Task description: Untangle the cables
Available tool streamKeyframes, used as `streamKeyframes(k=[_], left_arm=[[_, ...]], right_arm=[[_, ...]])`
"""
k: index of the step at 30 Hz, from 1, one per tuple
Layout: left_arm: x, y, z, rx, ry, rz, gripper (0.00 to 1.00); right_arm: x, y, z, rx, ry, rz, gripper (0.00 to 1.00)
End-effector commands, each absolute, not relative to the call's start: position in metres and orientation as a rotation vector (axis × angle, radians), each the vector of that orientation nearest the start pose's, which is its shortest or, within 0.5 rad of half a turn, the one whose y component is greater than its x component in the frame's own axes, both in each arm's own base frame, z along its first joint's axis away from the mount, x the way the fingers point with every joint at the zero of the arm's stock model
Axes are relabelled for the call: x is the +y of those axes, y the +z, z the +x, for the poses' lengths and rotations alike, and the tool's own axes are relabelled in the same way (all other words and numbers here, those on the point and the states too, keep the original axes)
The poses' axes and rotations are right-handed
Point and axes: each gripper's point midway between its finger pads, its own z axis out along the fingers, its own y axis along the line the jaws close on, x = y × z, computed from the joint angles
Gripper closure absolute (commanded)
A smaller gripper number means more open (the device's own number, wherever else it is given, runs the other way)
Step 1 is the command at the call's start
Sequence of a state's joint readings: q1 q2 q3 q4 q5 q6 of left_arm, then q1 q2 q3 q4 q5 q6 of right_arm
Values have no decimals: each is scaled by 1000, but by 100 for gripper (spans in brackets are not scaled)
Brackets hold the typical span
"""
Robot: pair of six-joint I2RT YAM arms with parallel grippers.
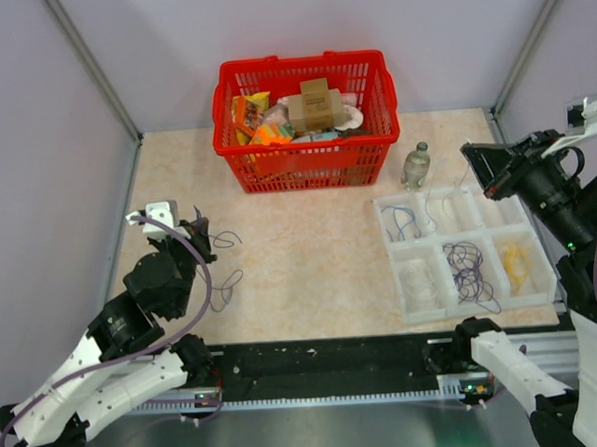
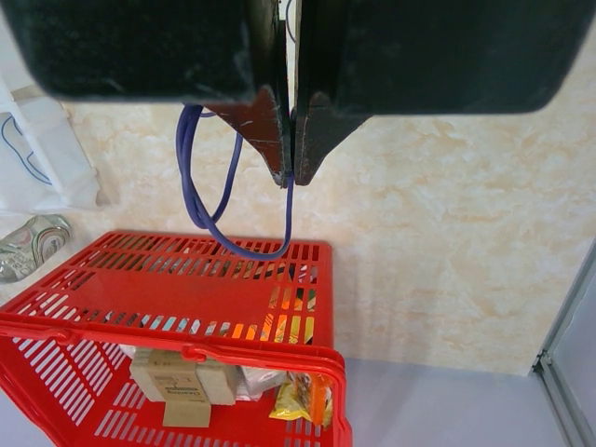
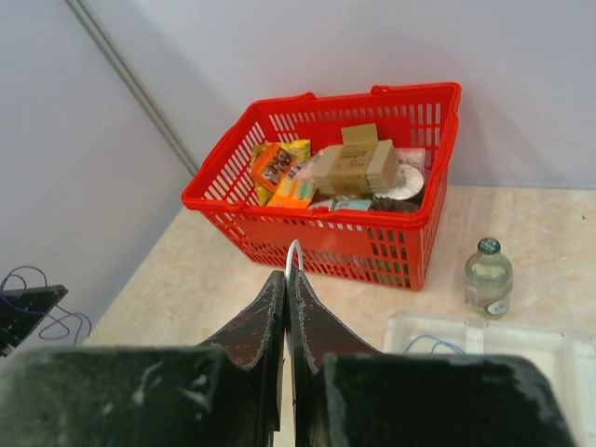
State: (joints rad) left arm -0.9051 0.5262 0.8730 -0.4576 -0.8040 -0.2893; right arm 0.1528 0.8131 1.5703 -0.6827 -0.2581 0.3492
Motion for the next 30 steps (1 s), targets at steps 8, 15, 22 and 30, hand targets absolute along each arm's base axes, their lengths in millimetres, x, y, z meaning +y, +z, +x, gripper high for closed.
streamKeyframes(k=[8, 15, 22, 30], left_arm=[[-101, 332, 223, 1629, -290, -77, 100], [-104, 331, 223, 1639, -302, -75, 100], [-109, 325, 220, 1661, -343, -84, 100], [-126, 323, 220, 1692, -434, -86, 100]], right_arm=[[93, 381, 188, 1822, 630, 5, 100], [108, 293, 209, 2001, 735, 109, 100], [110, 197, 232, 2153, 724, 182, 100], [80, 116, 231, 2311, 501, 361, 100]])
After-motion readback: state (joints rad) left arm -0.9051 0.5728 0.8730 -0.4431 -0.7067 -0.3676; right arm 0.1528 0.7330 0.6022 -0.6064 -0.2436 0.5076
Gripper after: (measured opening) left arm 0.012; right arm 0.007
